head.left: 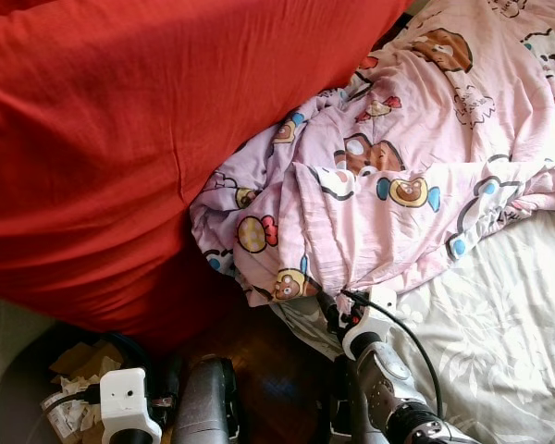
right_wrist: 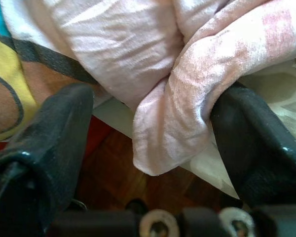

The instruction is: Clean up the room

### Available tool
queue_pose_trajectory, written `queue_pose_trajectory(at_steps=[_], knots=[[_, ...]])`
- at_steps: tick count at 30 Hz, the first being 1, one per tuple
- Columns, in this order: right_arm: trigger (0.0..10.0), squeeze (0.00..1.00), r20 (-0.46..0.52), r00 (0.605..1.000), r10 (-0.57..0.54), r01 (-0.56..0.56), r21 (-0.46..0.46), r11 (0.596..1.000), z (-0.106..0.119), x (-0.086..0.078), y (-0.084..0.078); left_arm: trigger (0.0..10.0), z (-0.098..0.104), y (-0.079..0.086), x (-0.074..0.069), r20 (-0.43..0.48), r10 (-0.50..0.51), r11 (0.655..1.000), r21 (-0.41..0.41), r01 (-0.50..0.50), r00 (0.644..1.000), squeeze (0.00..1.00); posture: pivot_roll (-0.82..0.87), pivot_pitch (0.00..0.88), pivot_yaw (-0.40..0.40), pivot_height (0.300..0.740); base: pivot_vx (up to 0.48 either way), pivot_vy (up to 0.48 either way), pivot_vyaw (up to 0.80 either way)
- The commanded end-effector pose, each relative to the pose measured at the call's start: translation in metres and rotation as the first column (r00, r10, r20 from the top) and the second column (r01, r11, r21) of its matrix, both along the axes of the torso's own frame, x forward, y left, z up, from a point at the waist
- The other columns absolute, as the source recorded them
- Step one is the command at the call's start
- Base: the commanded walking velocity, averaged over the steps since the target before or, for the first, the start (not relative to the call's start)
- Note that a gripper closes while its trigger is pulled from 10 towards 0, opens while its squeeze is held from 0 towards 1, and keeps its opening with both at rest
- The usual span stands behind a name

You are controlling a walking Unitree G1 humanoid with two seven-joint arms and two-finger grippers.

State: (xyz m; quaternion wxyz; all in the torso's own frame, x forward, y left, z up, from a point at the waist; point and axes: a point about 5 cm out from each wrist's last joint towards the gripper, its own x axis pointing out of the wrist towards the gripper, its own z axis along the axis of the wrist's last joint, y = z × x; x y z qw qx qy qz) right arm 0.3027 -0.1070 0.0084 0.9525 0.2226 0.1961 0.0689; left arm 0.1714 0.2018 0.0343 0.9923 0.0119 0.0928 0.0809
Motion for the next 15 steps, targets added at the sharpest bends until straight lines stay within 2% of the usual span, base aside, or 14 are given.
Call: queue_pose_trajectory(at_steps=[1,4,6,12,13,14,15], knots=[[10.0,0.0,-0.08,0.997,-0.011,0.009,-0.018,1.0,-0.016,-0.014,-0.001,10.0,-0.008,-0.001,-0.009,-0.058,0.008,1.0,0.006,-0.007,0.998,0.0,0.11,0.355,-0.007,0.63,0.0,0.0,0.0],[10.0,0.0,-0.115,0.992,-0.054,0.051,-0.027,0.998,-0.021,-0.018,-0.007,10.0,-0.008,-0.001,-0.01,-0.06,0.007,1.0,0.005,-0.006,0.998,0.0,0.11,0.357,-0.007,0.63,0.0,0.0,0.0],[10.0,0.0,-0.152,0.978,-0.145,0.147,0.001,0.989,-0.025,-0.021,-0.016,10.0,-0.009,-0.001,-0.013,-0.065,0.008,1.0,0.006,-0.008,0.998,0.0,0.11,0.363,-0.007,0.63,0.0,0.0,0.0],[10.0,0.0,-0.162,0.97,-0.183,0.194,0.056,0.979,-0.023,-0.017,-0.019,10.0,-0.009,0.0,-0.017,-0.072,0.008,1.0,0.009,-0.008,0.997,0.0,0.12,0.37,-0.003,0.63,0.0,0.0,0.0],[4.6,0.0,-0.157,0.972,-0.177,0.187,0.057,0.981,-0.021,-0.016,-0.019,10.0,-0.009,0.0,-0.018,-0.073,0.008,1.0,0.01,-0.008,0.997,0.0,0.12,0.369,-0.003,0.63,0.0,0.0,0.0],[4.6,0.0,-0.155,0.972,-0.175,0.186,0.056,0.981,-0.021,-0.016,-0.018,10.0,-0.009,0.001,-0.019,-0.074,0.009,1.0,0.011,-0.008,0.997,0.0,0.12,0.369,-0.003,0.63,0.0,0.0,0.0],[0.0,0.0,-0.142,0.976,-0.165,0.176,0.07,0.982,-0.019,-0.014,-0.016,10.0,-0.009,0.001,-0.019,-0.075,0.008,1.0,0.012,-0.007,0.997,0.0,0.12,0.369,-0.002,0.63,0.0,0.0,0.0]])
